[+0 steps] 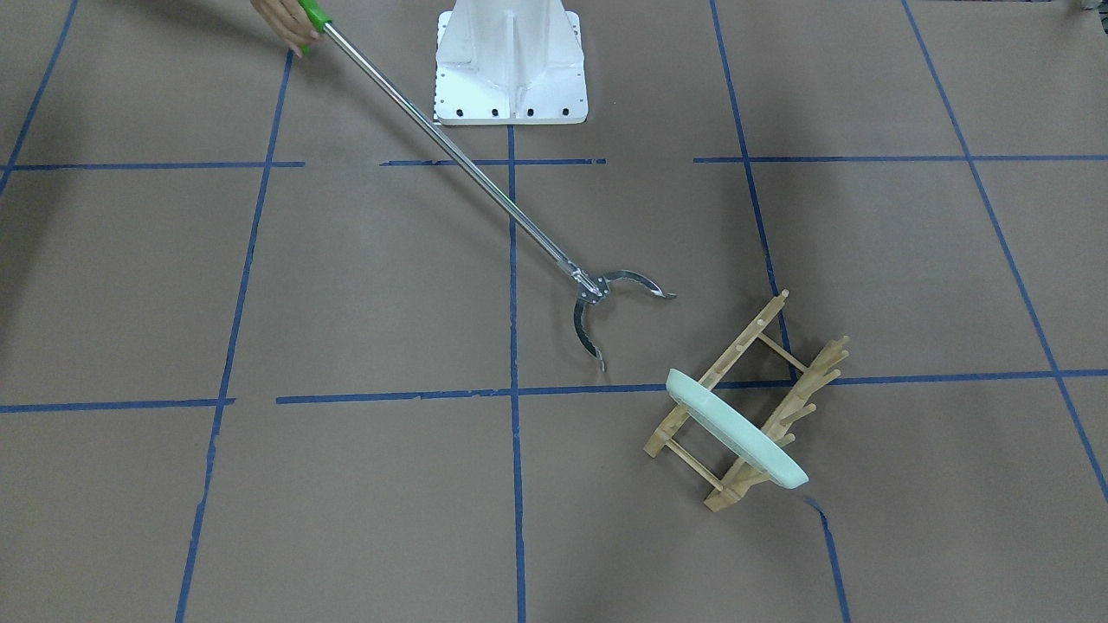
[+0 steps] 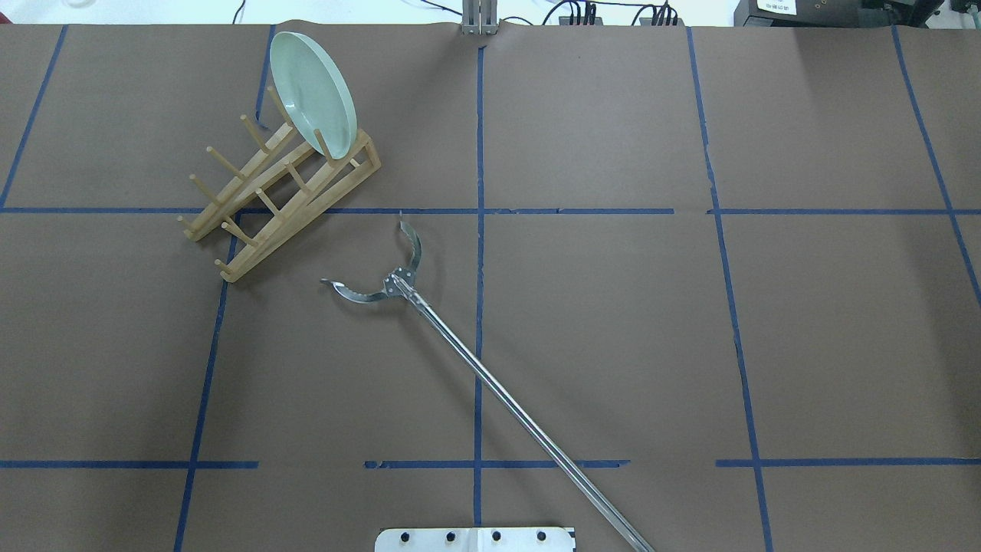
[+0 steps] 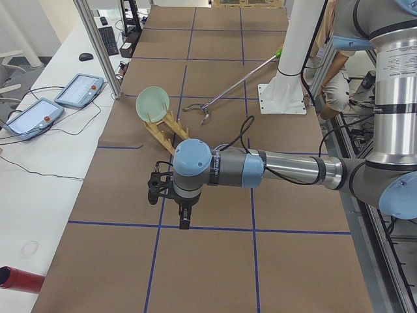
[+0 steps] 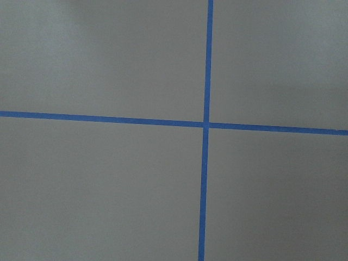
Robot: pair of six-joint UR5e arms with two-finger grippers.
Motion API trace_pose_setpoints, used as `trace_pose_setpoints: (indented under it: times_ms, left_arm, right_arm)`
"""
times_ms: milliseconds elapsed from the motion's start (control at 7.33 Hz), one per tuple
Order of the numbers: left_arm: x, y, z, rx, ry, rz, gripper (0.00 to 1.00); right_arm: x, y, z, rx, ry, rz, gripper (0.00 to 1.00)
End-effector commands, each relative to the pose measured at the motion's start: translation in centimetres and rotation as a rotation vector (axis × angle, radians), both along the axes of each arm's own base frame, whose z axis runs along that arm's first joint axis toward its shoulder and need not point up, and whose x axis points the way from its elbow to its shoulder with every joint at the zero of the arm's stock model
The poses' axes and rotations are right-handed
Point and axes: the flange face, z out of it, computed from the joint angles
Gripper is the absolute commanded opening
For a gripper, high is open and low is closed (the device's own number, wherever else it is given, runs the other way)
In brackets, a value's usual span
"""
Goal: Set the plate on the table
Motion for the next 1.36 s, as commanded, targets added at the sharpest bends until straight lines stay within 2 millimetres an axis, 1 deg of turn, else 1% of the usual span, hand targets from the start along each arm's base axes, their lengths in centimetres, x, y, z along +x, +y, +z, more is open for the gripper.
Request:
trace_pose_setpoints:
  times_ms: [0,136,409,682,818,955,1091,1227]
  left_arm:
    - [0.0,0.3,0.6,-0.004,0.004,0.000,1.00]
    - [0.1,0.3,0.9,-0.006,0.002,0.004,1.00]
    - [0.1,-0.1,0.5,0.046,-0.007,0.005,1.00]
    - [0.3,-0.3,0.3,0.056,-0.006,0.004,1.00]
    - [0.6,-0.8,-0.8,0.076,-0.008,0.012,1.00]
    - [1.6,-1.2,-1.0,0.078,-0.006,0.036,1.00]
    - [1.6,-1.2,-0.9,0.077,-0.007,0.036,1.00]
    - [2.1,-1.4,-1.0,0.079,-0.007,0.045,1.00]
  right_arm:
    - [0.0,0.0,0.0,0.000,0.000,0.000,1.00]
    - [0.0,0.0,0.0,0.000,0.000,0.000,1.00]
    - [0.0,0.0,0.0,0.000,0.000,0.000,1.00]
    - [0.0,0.0,0.0,0.000,0.000,0.000,1.00]
    - [0.0,0.0,0.0,0.000,0.000,0.000,1.00]
    - [0.0,0.0,0.0,0.000,0.000,0.000,1.00]
    - [0.0,0.1,0.1,-0.001,0.000,0.000,1.00]
    - [0.0,0.0,0.0,0.000,0.000,0.000,1.00]
